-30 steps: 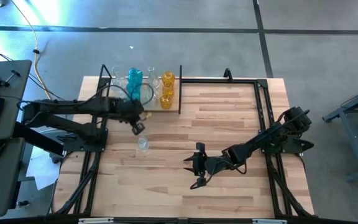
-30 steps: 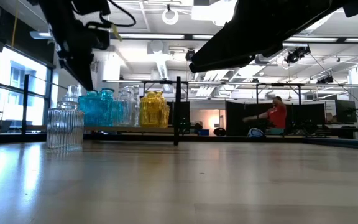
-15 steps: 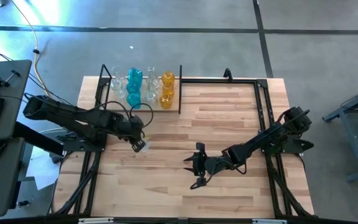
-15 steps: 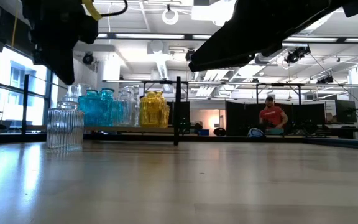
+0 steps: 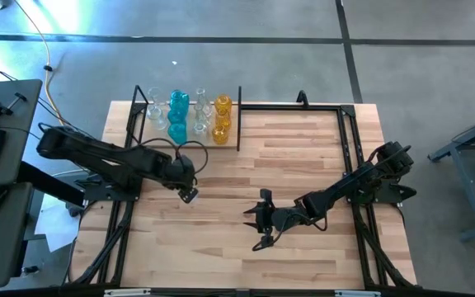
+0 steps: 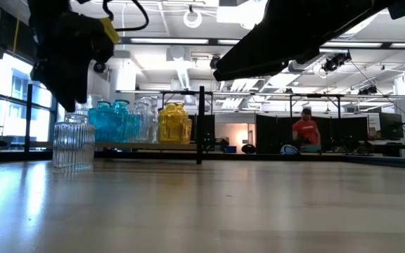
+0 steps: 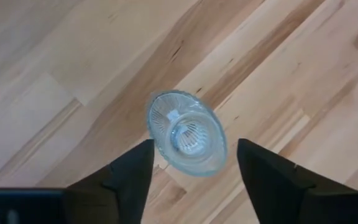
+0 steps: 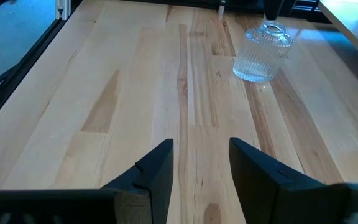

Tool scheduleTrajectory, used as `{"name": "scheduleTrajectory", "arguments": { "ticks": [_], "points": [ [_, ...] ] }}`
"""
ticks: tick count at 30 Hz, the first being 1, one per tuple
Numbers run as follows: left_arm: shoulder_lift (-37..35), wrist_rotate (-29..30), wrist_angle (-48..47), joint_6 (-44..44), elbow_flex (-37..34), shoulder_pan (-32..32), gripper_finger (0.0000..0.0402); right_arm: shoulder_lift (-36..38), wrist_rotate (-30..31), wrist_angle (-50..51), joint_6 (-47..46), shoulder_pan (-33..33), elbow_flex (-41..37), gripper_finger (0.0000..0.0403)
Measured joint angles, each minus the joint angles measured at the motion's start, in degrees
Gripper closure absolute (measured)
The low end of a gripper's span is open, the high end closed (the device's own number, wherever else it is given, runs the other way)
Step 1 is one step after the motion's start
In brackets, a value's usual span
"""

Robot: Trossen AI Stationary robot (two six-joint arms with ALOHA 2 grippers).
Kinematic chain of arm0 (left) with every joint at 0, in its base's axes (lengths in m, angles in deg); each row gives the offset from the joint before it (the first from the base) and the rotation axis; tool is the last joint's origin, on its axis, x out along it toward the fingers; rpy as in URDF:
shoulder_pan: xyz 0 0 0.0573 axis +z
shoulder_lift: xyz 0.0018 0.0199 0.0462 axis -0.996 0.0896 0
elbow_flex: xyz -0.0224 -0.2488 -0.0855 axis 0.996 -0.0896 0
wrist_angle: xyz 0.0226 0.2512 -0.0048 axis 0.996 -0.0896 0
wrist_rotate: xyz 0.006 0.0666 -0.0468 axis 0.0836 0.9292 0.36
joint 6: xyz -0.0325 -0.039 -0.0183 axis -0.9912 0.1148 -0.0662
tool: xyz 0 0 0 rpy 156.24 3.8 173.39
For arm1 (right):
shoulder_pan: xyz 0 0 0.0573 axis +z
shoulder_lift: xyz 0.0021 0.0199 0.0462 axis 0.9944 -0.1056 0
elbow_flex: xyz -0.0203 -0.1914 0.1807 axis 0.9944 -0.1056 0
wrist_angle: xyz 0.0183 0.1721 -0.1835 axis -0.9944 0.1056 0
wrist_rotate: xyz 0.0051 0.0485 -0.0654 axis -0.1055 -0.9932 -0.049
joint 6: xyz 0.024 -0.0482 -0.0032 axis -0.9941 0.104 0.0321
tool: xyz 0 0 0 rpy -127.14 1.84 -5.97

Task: Sort vases onto shelf
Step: Put the transparent vase on the shelf aligned with the other transparent vase

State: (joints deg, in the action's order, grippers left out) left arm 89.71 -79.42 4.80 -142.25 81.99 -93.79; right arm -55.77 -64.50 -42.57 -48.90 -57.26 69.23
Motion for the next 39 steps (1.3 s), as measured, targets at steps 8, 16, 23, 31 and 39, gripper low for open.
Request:
{"name": "scheduleTrajectory", "arguments": {
  "ticks": [8,16,23,31,39],
  "points": [
    [3.4,0.0,0.4,0.5,0.0,0.0,0.0156,0.0,0.0,-0.1,0.0,0.0,0.0,0.0265],
    [6.2,0.0,0.6,1.9,0.0,0.0,0.0158,0.0,0.0,0.0,0.0,0.0,0.0,0.0265],
    [7.1,-1.4,-0.1,7.7,0.2,0.5,0.0197,0.0,0.0,0.1,0.0,0.0,0.0,0.0265],
    [7.1,-0.5,-7.6,17.5,4.6,0.8,0.0268,0.0,0.0,0.1,0.0,0.0,0.0,0.0265],
    [7.1,-1.1,-11.5,18.3,6.3,0.8,0.0291,0.0,0.0,0.1,0.0,0.0,0.0,0.0265]
  ]
}}
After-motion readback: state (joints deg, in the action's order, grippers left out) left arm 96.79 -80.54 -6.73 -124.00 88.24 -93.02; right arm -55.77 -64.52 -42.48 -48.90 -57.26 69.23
